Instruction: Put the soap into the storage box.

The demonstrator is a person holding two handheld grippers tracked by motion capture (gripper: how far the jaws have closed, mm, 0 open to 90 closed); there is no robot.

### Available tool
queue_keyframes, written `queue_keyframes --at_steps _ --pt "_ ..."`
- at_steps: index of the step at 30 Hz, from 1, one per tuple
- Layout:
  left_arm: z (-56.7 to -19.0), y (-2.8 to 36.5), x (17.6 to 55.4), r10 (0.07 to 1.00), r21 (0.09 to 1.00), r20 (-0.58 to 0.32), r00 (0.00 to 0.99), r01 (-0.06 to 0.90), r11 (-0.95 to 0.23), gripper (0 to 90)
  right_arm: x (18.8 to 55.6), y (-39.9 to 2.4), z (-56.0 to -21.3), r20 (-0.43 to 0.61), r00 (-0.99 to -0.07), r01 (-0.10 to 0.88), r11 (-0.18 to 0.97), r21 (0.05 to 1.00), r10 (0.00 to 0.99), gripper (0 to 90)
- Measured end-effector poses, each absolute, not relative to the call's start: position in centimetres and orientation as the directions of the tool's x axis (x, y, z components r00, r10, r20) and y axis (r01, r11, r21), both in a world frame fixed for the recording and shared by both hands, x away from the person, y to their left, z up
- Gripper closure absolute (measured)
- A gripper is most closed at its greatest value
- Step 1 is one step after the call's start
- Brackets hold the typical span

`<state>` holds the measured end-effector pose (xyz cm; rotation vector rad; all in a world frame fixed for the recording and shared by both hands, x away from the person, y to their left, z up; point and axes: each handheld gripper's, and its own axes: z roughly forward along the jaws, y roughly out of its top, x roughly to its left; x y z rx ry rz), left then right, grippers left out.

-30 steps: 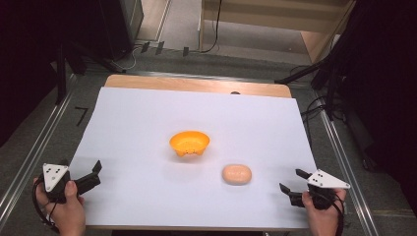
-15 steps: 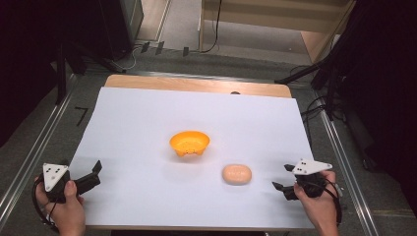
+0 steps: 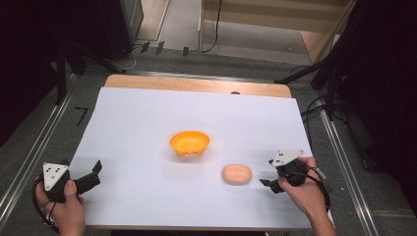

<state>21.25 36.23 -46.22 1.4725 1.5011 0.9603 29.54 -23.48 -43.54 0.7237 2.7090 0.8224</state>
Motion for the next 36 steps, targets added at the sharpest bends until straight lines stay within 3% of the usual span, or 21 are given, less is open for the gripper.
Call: queue_keyframes --at_steps 9,36 --pt "-46.2 36.2 21.3 0.999 0.921 -0.037 -0.002 0.388 0.035 0.0 30.8 -21.2 -43.2 -0.061 -0.897 0.350 0.790 0.503 0.437 28.3" --pt "-46.2 36.4 21.4 0.999 0.917 -0.053 0.001 0.396 0.048 0.0 32.6 -15.7 -43.2 -0.037 -0.958 0.244 0.875 0.418 0.285 24.2"
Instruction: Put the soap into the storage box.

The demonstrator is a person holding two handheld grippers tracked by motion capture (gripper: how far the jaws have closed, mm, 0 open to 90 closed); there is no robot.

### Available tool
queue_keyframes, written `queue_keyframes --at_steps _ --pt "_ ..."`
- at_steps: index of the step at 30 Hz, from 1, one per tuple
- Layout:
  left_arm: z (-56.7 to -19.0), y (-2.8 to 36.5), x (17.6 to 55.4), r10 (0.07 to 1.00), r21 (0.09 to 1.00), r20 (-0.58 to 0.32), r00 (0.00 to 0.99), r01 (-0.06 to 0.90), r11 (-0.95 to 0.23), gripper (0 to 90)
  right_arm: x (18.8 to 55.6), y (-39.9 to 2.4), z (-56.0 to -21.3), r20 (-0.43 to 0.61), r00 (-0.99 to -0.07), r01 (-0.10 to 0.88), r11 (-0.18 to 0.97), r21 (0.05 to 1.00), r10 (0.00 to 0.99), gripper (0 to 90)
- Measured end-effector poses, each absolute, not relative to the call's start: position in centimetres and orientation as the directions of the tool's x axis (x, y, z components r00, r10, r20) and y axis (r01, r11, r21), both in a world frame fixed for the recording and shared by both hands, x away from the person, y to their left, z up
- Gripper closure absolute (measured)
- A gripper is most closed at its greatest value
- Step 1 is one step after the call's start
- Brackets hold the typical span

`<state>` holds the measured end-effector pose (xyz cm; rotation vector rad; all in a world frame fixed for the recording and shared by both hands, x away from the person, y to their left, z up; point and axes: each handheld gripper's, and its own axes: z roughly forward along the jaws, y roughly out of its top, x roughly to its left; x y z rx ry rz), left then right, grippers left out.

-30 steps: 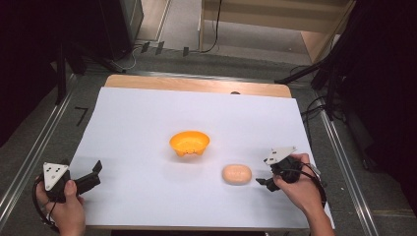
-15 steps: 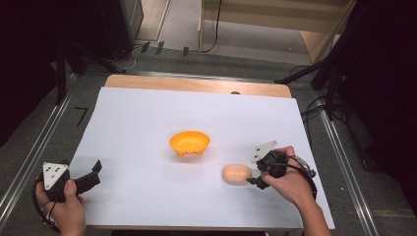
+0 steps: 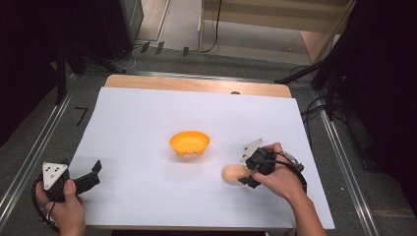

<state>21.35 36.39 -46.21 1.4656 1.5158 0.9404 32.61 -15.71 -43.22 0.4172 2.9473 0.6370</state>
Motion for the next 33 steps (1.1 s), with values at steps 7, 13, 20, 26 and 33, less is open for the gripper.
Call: queue_keyframes --at_steps 7,13,20,26,33 --pt "-46.2 36.4 21.4 0.999 0.916 -0.052 0.002 0.399 0.047 0.0 32.9 -14.8 -43.5 -0.033 -0.964 0.230 0.892 0.389 0.263 24.3" --pt "-46.2 36.4 21.5 0.999 0.914 -0.053 0.003 0.402 0.047 0.0 33.1 -13.9 -43.7 -0.028 -0.971 0.209 0.908 0.364 0.235 25.9" --pt "-46.2 36.5 21.4 0.998 0.913 -0.056 0.004 0.404 0.050 0.0 33.3 -13.1 -44.2 -0.010 -0.980 0.185 0.929 0.320 0.199 27.0" --pt "-46.2 36.4 21.5 0.999 0.913 -0.052 0.004 0.406 0.046 0.0 33.6 -12.7 -44.6 0.005 -0.985 0.167 0.941 0.296 0.173 29.7" --pt "-46.2 36.2 21.5 0.999 0.913 -0.039 0.005 0.406 0.033 0.0 33.8 -12.3 -44.9 0.021 -0.986 0.163 0.953 0.257 0.163 29.9"
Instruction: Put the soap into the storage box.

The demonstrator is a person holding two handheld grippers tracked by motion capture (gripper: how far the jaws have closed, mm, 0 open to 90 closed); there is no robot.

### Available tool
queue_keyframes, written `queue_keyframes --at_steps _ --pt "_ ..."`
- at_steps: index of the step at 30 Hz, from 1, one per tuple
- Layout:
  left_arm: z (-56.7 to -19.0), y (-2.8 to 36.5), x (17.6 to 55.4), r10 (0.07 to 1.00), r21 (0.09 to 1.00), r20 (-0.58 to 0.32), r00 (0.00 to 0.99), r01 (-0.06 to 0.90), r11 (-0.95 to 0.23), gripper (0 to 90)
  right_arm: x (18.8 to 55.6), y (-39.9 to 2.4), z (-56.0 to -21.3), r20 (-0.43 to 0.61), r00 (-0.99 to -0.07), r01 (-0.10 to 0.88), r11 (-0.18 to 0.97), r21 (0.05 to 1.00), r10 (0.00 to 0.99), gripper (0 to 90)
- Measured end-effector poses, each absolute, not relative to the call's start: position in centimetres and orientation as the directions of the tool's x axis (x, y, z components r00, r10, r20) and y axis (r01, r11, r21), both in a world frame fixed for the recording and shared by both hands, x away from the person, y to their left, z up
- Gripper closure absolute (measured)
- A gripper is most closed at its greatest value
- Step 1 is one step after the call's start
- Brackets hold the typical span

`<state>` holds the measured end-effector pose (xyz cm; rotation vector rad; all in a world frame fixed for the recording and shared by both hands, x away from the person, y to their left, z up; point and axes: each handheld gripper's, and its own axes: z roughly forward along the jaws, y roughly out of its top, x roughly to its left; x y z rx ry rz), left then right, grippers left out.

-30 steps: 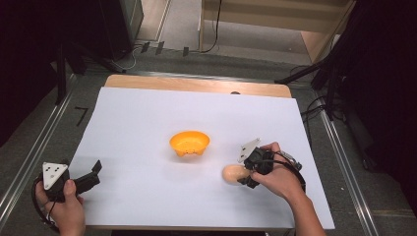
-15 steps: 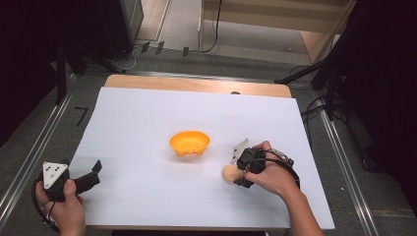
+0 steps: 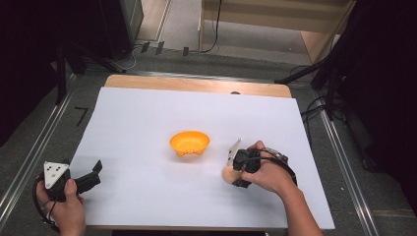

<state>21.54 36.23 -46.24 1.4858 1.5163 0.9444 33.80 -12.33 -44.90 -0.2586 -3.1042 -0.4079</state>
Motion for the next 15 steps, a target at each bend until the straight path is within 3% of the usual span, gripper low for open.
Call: queue_keyframes --at_steps 15 --pt "-46.24 36.22 21.50 0.999 0.913 -0.035 0.005 0.407 0.030 0.0 33.53 -12.38 -45.07 -0.003 -0.986 0.159 0.951 0.266 0.166 31.0"
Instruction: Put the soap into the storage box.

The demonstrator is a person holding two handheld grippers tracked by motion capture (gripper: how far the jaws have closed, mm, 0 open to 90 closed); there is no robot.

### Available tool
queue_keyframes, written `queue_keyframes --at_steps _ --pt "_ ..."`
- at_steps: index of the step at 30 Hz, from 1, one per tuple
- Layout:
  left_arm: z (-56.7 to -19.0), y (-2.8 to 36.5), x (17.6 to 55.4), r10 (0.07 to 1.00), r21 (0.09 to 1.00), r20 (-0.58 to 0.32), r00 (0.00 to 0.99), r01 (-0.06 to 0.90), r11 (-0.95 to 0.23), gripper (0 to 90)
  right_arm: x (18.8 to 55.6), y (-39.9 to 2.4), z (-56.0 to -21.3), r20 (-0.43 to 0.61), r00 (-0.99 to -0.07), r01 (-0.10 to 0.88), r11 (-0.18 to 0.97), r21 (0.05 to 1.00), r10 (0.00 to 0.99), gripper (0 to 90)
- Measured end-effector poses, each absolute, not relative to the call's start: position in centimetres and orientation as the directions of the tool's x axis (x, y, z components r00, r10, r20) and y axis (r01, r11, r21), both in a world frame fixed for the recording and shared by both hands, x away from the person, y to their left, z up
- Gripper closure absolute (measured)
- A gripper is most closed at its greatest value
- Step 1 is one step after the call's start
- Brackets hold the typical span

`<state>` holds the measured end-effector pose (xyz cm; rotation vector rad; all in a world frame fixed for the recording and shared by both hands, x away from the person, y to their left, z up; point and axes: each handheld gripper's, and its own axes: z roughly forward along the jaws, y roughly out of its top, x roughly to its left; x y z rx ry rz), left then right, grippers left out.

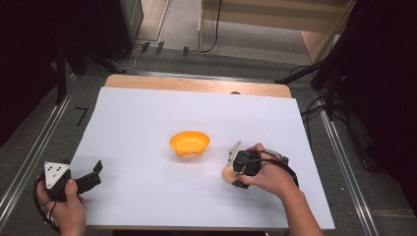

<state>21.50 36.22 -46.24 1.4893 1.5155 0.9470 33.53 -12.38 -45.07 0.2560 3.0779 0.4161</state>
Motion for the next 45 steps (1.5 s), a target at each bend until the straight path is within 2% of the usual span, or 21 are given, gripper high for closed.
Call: queue_keyframes --at_steps 9,12,19,31,45 --pt "-46.2 36.3 21.5 0.999 0.914 -0.041 0.005 0.405 0.035 0.0 33.5 -12.1 -45.0 -0.014 -0.990 0.133 0.958 0.253 0.141 31.3" --pt "-46.2 36.2 21.5 0.999 0.913 -0.034 0.009 0.407 0.028 0.0 33.7 -11.8 -44.9 -0.001 -0.986 0.159 0.962 0.223 0.164 32.2" --pt "-46.2 36.2 21.5 0.999 0.912 -0.034 0.008 0.409 0.028 0.0 33.9 -12.0 -44.6 0.001 -0.985 0.169 0.959 0.229 0.174 32.5" --pt "-46.2 36.3 21.5 0.999 0.912 -0.040 -0.001 0.408 0.037 0.0 34.5 -11.3 -41.0 -0.001 -0.990 0.137 0.945 0.298 0.144 32.5" --pt "-46.2 36.3 21.5 0.999 0.912 -0.046 0.002 0.408 0.041 0.0 36.2 -9.4 -38.6 -0.029 -0.993 0.101 0.948 0.300 0.115 32.6"
